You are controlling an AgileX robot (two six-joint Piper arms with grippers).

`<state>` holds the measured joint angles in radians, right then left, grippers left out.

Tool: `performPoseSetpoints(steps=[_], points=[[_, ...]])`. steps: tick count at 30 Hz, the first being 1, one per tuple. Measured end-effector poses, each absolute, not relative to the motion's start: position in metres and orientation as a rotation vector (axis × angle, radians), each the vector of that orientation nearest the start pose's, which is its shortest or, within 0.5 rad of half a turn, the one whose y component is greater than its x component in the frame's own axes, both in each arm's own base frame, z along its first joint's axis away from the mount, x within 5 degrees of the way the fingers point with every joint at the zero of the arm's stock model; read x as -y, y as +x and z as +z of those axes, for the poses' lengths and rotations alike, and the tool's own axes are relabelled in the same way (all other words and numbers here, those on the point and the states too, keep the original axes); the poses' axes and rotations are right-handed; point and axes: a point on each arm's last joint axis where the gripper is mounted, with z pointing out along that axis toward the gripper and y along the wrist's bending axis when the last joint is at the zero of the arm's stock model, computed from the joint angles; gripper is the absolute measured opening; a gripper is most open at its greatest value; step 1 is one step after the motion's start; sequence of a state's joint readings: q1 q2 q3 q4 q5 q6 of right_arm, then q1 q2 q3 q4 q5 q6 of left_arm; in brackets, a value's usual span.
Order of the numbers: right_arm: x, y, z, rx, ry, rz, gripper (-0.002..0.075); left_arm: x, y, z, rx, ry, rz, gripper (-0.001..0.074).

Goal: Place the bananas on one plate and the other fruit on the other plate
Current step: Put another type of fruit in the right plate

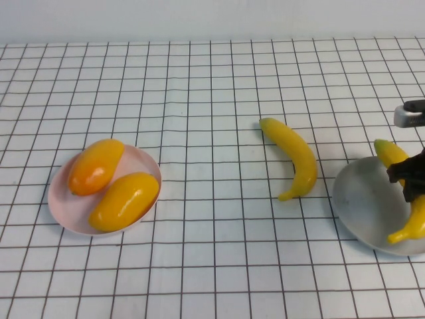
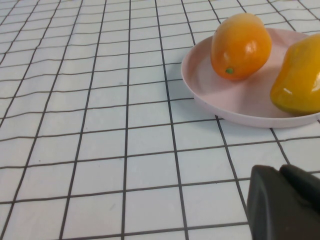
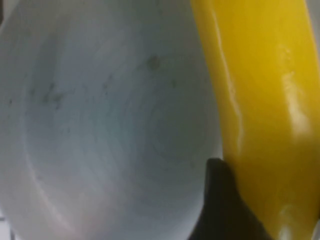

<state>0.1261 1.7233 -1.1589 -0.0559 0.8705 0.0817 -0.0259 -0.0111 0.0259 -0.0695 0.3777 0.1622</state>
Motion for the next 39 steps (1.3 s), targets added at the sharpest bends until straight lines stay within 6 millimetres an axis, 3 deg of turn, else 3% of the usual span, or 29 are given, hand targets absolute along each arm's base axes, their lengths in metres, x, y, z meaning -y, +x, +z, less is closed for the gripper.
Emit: performPoseSetpoints(steps=[5, 9, 15, 18, 23, 29, 34, 38, 39], points=[[-0.036, 0.341, 0.203, -2.864, -0.136, -0.060, 0.0486, 0.004, 0.052, 0.171, -1.871, 0.133, 0.025, 0.0000], [-0.043, 0.347, 0.214, -2.854, -0.147, -0.046, 0.0514, 0.004, 0.052, 0.171, -1.871, 0.133, 0.025, 0.0000], [-0.100, 0.366, 0.269, -2.679, -0.306, 0.035, 0.0514, 0.004, 0.052, 0.171, -1.871, 0.133, 0.025, 0.0000], [-0.129, 0.376, 0.280, -2.633, -0.381, 0.068, 0.0513, 0.004, 0.052, 0.171, -1.871, 0.133, 0.025, 0.0000], [-0.161, 0.403, 0.242, -2.749, -0.471, 0.043, 0.0512, 0.004, 0.052, 0.171, -1.871, 0.133, 0.025, -0.0001], [-0.176, 0.426, 0.195, -2.860, -0.495, 0.032, 0.0512, 0.004, 0.052, 0.171, -1.871, 0.133, 0.025, -0.0001], [-0.178, 0.430, 0.186, -2.873, -0.494, 0.035, 0.0480, 0.004, 0.052, 0.171, -1.871, 0.133, 0.025, -0.0001], [-0.178, 0.430, 0.190, -2.857, -0.493, 0.041, 0.0328, 0.004, 0.052, 0.171, -1.871, 0.133, 0.025, -0.0001], [-0.178, 0.429, 0.195, -2.848, -0.490, 0.047, 0.0320, 0.004, 0.052, 0.171, -1.871, 0.133, 0.025, -0.0001]])
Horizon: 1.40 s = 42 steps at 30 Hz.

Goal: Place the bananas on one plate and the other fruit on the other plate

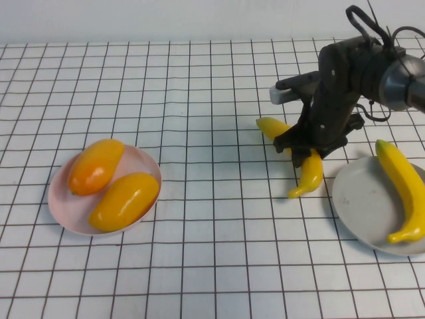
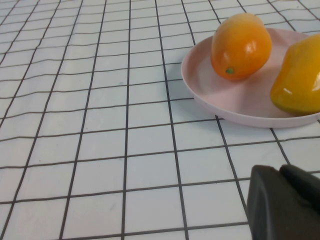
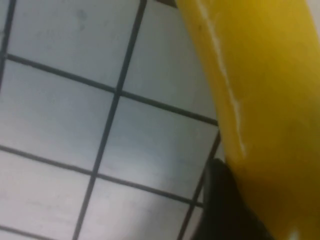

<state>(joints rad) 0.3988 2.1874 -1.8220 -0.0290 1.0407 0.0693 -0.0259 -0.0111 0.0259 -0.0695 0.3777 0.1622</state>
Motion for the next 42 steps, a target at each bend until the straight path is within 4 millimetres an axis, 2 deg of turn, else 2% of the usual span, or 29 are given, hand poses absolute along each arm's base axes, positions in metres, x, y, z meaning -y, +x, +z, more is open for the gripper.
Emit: performPoseSetpoints(steps=[4, 7, 10, 13, 16, 20, 24, 28, 31, 34, 36, 39, 42], points=[[-0.175, 0.419, 0.224, -2.817, -0.479, 0.069, 0.0325, 0.004, 0.052, 0.171, -1.871, 0.133, 0.025, -0.0001], [-0.164, 0.395, 0.252, -2.777, -0.449, 0.091, 0.0325, 0.004, 0.052, 0.171, -1.871, 0.133, 0.025, -0.0001], [-0.145, 0.368, 0.262, -2.758, -0.351, 0.119, 0.0325, 0.004, 0.052, 0.171, -1.871, 0.133, 0.025, -0.0001], [-0.122, 0.343, 0.252, -2.750, -0.227, 0.156, 0.0325, 0.004, 0.052, 0.171, -1.871, 0.133, 0.025, -0.0001], [-0.100, 0.324, 0.230, -2.790, -0.100, 0.191, 0.0325, 0.004, 0.052, 0.171, -1.871, 0.133, 0.025, -0.0001], [-0.079, 0.317, 0.210, -2.834, 0.004, 0.183, 0.0325, 0.004, 0.052, 0.171, -1.871, 0.133, 0.025, -0.0001], [-0.073, 0.319, 0.207, -2.819, 0.026, 0.175, 0.0332, 0.004, 0.052, 0.171, -1.871, 0.133, 0.025, -0.0001], [-0.073, 0.322, 0.206, -2.788, 0.022, 0.174, 0.0411, 0.004, 0.052, 0.171, -1.871, 0.133, 0.025, -0.0001], [-0.073, 0.322, 0.207, -2.781, 0.023, 0.177, 0.0413, 0.004, 0.052, 0.171, -1.871, 0.133, 0.025, -0.0001], [-0.078, 0.316, 0.222, -2.710, 0.006, 0.201, 0.0337, 0.004, 0.052, 0.171, -1.871, 0.133, 0.025, -0.0001], [-0.082, 0.303, 0.243, -2.583, 0.003, 0.243, 0.0227, 0.004, 0.052, 0.171, -1.871, 0.133, 0.025, -0.0001], [-0.082, 0.269, 0.276, -2.357, -0.014, 0.316, 0.0073, 0.004, 0.052, 0.171, -1.871, 0.133, 0.025, -0.0001], [-0.077, 0.230, 0.296, -2.193, -0.039, 0.366, 0.0012, 0.004, 0.052, 0.171, -1.871, 0.133, 0.025, -0.0001]])
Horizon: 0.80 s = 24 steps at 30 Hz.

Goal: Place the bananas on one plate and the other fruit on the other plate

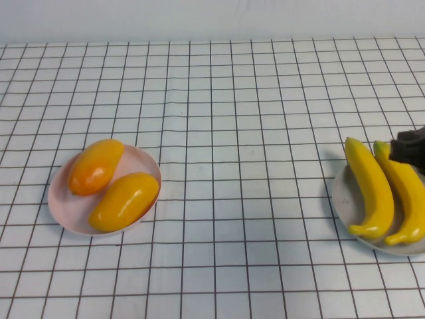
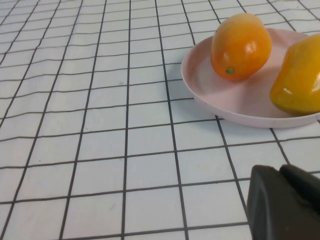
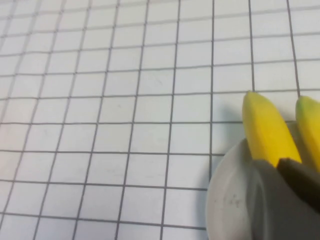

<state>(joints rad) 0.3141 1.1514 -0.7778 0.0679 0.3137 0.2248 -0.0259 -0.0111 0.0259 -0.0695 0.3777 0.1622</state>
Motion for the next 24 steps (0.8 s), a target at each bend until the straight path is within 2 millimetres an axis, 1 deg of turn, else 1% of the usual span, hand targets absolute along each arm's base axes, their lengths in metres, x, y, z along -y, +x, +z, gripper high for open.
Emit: performPoseSetpoints(steps=[4, 7, 10, 13, 15, 18, 19, 22, 24], points=[[-0.062, 0.184, 0.306, -2.058, -0.072, 0.366, -0.0008, 0.004, 0.052, 0.171, -1.871, 0.133, 0.025, -0.0001], [-0.049, 0.153, 0.307, -1.971, -0.114, 0.328, -0.0013, 0.004, 0.052, 0.171, -1.871, 0.133, 0.025, -0.0001], [-0.035, 0.120, 0.301, -1.880, -0.158, 0.262, -0.0013, 0.004, 0.052, 0.171, -1.871, 0.133, 0.025, -0.0001], [-0.023, 0.084, 0.291, -1.763, -0.148, 0.272, -0.0014, 0.004, 0.052, 0.171, -1.871, 0.133, 0.025, -0.0001], [-0.017, 0.064, 0.279, -1.705, -0.137, 0.283, -0.0014, 0.004, 0.052, 0.171, -1.871, 0.133, 0.025, -0.0001], [-0.010, 0.047, 0.259, -1.642, -0.144, 0.258, -0.0015, 0.004, 0.052, 0.171, -1.871, 0.133, 0.025, -0.0001], [-0.008, 0.044, 0.254, -1.626, -0.153, 0.236, -0.0015, 0.004, 0.052, 0.171, -1.871, 0.133, 0.025, -0.0001], [-0.006, 0.043, 0.243, -1.639, -0.168, 0.192, -0.0015, 0.004, 0.052, 0.171, -1.869, 0.133, 0.025, -0.0001], [-0.006, 0.044, 0.240, -1.658, -0.162, 0.190, -0.0015, 0.004, 0.052, 0.171, -1.869, 0.133, 0.025, -0.0001]])
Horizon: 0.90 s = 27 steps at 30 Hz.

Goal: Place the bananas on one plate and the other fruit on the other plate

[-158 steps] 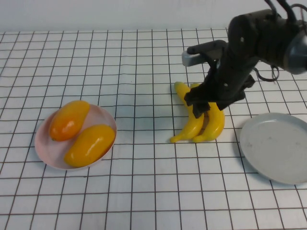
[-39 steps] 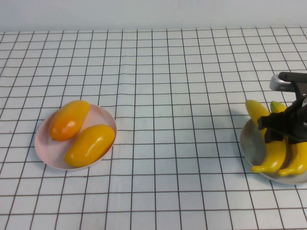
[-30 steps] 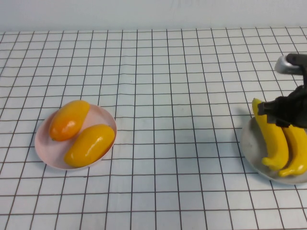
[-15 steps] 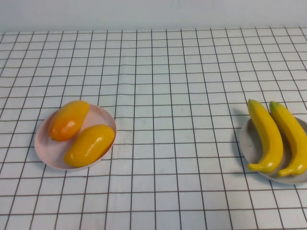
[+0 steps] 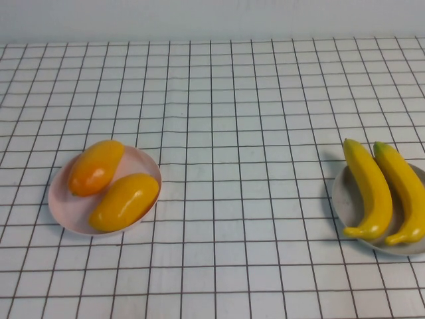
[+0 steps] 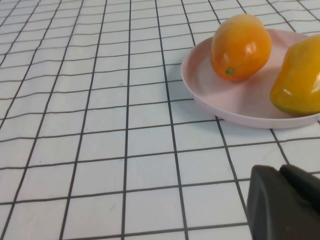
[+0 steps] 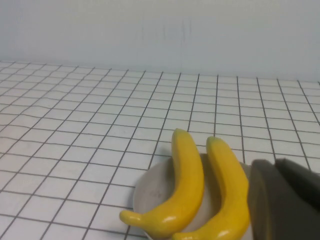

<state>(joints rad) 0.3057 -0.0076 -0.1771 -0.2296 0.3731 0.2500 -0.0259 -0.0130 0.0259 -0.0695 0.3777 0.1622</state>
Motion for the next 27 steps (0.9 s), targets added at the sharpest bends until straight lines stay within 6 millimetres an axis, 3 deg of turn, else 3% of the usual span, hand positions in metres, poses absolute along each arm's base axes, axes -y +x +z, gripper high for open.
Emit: performPoseSetpoints(steps=[5, 13, 19, 27], points=[[-0.006, 0.045, 0.232, -1.689, -0.155, 0.186, -0.0015, 0.004, 0.052, 0.171, -1.869, 0.133, 0.025, -0.0001], [-0.006, 0.054, 0.187, -1.751, 0.006, 0.190, -0.0015, 0.004, 0.052, 0.171, -1.869, 0.133, 0.025, -0.0001], [0.001, 0.056, 0.185, -1.721, 0.085, 0.055, -0.0015, 0.004, 0.052, 0.171, -1.869, 0.133, 0.025, -0.0001], [0.001, 0.052, 0.172, -1.866, 0.113, 0.055, -0.0015, 0.004, 0.052, 0.171, -1.869, 0.133, 0.025, -0.0001]])
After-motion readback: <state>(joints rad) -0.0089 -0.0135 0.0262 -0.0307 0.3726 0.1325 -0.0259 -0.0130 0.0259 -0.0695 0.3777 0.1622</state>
